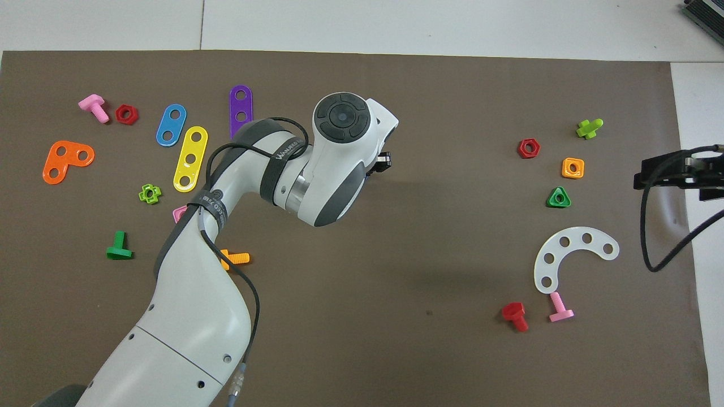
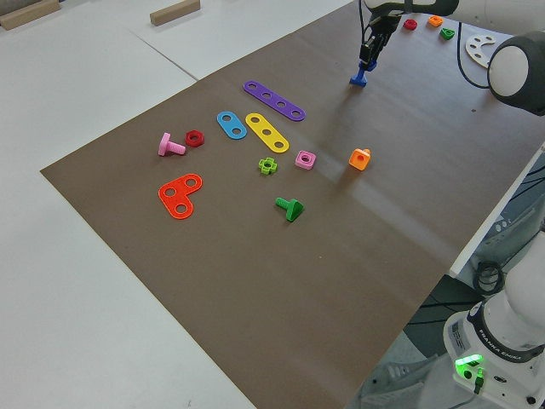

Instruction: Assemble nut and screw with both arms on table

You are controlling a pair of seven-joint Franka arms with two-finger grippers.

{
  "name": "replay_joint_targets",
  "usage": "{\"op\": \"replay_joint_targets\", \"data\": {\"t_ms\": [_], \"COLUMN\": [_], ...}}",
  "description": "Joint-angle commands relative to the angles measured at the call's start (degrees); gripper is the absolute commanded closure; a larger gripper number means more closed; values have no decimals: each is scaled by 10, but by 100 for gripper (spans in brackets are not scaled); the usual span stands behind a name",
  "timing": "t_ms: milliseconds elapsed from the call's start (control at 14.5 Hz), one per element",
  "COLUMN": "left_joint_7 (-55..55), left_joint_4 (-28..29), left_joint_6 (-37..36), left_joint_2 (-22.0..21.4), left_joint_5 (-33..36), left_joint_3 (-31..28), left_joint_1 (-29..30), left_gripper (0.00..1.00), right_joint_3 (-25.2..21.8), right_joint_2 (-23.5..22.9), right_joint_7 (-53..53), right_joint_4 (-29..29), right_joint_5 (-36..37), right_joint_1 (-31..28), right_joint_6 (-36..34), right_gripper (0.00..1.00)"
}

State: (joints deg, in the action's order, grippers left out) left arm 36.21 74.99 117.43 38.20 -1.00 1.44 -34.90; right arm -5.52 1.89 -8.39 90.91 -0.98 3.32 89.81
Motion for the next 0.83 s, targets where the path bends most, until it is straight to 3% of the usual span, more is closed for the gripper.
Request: {"op": "replay_joint_targets", "data": {"t_ms": [0, 757], "left_joint_7": [8, 25], "left_joint_4": [-5, -46], "left_joint_6": [-2, -42], "left_joint_2": [11, 21], "left_joint_5": [6, 0], "left_joint_3": [-8, -8], "left_joint_1": [-10, -9], "left_gripper": [70, 69], "right_joint_3": [6, 8], "right_joint_2": [17, 16], "right_joint_7": [9, 7], "right_joint_4": [17, 15], "right_joint_5": [5, 9], "right_joint_1": [-8, -6], "right_joint_6": [-2, -14], "right_gripper": [0, 0]}}
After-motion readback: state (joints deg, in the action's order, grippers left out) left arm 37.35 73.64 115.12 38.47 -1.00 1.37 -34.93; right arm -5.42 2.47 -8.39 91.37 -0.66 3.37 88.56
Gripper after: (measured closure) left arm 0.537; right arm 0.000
